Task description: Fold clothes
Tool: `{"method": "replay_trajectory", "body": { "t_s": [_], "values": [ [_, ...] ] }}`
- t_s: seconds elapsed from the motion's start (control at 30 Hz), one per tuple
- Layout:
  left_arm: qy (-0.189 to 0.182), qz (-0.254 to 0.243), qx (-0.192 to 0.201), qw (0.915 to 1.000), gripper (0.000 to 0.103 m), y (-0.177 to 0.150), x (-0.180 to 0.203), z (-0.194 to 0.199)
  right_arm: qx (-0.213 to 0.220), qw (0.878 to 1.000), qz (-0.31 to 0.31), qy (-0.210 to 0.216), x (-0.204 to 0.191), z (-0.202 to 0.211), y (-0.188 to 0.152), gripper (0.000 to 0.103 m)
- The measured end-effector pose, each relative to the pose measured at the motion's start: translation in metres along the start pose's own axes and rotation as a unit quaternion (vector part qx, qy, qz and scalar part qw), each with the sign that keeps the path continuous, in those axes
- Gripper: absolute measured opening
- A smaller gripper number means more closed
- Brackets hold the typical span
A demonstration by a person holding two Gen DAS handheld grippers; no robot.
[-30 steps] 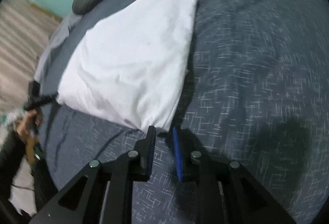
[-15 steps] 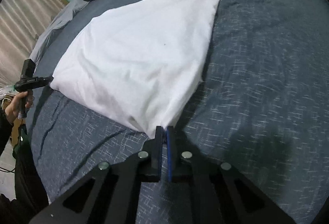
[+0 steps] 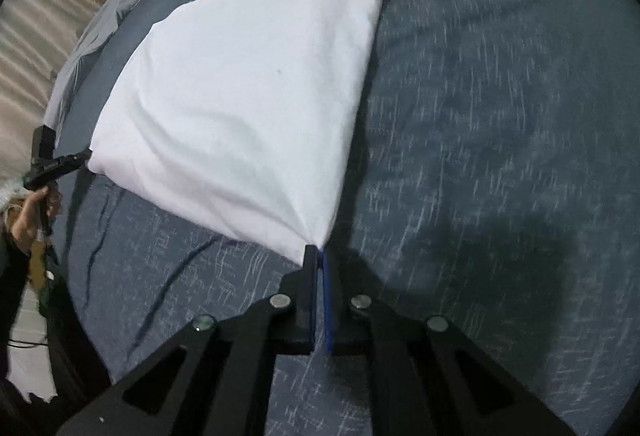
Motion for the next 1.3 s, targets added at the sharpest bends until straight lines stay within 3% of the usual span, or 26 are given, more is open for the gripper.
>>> {"method": "replay_trajectory", "body": {
  "t_s": [0.23,0.4,0.83,0.93,1.03,1.3],
  "values": [
    [0.000,0.002,0.009,1.0000,0.036,0.003,-0.004,0.009,0.029,0.999,-0.030,0.014,0.010,0.014,-0.006,0.003],
    [0.001,0.001,0.009,1.0000,0.036,0.002,-0.003,0.011,0.033,0.999,0.027,-0.025,-0.007,0.007,-0.006,0.003],
    [0.000,-0.003,0.007,1.0000,0.036,0.007,0.007,0.005,0.014,0.990,0.124,-0.071,-0.043,-0.008,-0.015,0.004],
    [0.000,-0.002,0.008,1.0000,0.036,0.007,0.006,0.006,0.010,0.989,0.122,-0.081,-0.043,-0.010,-0.018,0.008],
    [0.000,-0.002,0.008,1.0000,0.036,0.006,0.005,0.007,0.022,0.990,0.108,-0.087,-0.041,-0.008,-0.016,0.020],
    [-0.001,-0.001,0.008,1.0000,0.036,0.002,0.000,0.010,0.042,0.984,0.137,-0.106,-0.055,-0.010,-0.018,0.021]
  ]
}}
Point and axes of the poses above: each gripper's, at about its wrist camera, not at the fingertips, and z roughly against the way its jaws point, x to its right, y to its top, the point moved 9 cm from there along -z, roughly the way its jaws point, and after that the axes turned 4 degrees about -x, right-handed, at the moved point
